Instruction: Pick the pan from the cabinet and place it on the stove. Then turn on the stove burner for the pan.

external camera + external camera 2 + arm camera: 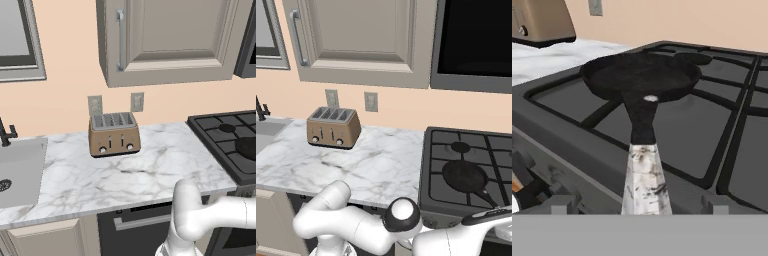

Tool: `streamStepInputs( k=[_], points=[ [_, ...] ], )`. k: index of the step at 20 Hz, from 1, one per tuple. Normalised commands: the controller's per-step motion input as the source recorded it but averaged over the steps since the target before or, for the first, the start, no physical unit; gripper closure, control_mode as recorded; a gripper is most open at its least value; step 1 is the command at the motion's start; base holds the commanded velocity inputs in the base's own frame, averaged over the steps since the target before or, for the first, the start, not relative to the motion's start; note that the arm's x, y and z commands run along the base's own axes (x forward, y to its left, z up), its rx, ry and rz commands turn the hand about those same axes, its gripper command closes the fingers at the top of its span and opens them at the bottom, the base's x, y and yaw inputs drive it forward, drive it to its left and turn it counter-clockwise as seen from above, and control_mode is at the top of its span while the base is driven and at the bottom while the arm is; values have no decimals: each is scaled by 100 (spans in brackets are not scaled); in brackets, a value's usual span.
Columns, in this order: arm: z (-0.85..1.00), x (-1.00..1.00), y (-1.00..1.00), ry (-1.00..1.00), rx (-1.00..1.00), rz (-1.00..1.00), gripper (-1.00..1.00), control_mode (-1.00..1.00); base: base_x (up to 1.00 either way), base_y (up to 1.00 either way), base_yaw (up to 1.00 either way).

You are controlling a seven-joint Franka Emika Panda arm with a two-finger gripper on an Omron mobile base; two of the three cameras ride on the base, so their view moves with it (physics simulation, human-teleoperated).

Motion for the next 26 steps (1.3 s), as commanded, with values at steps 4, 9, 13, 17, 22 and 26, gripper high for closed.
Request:
streamStepInputs(
  k=[4,9,13,17,22,26],
  points=[
    [22,-16,0,0,0,0,-100,-100,0,0,0],
    [16,-38,0,0,0,0,-100,-100,0,0,0],
    [2,-86,21,-1,0,0,-100,-100,0,0,0],
    [10,-97,47,-3,0,0,-100,-100,0,0,0],
    [22,-70,62,-5,0,0,-100,-100,0,0,0],
    [13,-33,80,0,0,0,-100,-100,0,0,0]
  ],
)
